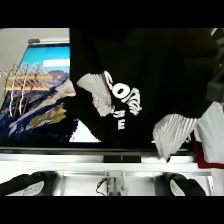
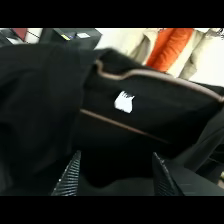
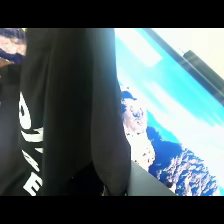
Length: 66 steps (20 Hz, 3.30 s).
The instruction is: Fold the shirts.
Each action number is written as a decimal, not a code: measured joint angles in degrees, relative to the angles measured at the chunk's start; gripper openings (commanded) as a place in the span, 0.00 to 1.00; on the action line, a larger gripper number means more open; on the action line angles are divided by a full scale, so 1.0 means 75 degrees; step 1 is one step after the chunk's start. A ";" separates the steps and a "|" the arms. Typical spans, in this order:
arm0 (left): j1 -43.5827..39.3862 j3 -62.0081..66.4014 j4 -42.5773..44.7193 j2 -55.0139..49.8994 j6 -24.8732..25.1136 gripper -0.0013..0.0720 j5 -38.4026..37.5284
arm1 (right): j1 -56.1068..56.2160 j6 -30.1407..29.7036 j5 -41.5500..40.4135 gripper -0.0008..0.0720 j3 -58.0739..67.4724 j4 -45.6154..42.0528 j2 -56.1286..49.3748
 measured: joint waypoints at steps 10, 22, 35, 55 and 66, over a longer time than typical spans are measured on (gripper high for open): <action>0.0411 -0.2133 0.1953 0.0402 -0.0487 0.82 -0.1419 | 0.0000 0.0294 -0.0289 0.09 0.0006 0.0044 0.0029; -0.1003 -0.3885 0.2072 -0.0076 -0.0393 0.87 0.1848 | 0.0000 0.0664 0.0023 0.09 0.0006 -0.0385 -0.0026; -0.0044 -0.1437 0.2754 -0.0414 0.0417 0.08 0.2090 | 0.0000 0.0708 0.0554 0.09 0.0009 -0.0323 -0.0029; 0.1416 -0.0854 0.2626 0.0271 0.0571 1.00 0.1886 | -0.0003 0.1201 0.1900 0.09 0.0012 0.0221 -0.0035; 0.0533 -0.0962 0.2850 0.0125 -0.0353 1.00 0.0012 | -0.0003 0.1253 0.1716 0.09 0.0012 0.0230 -0.0035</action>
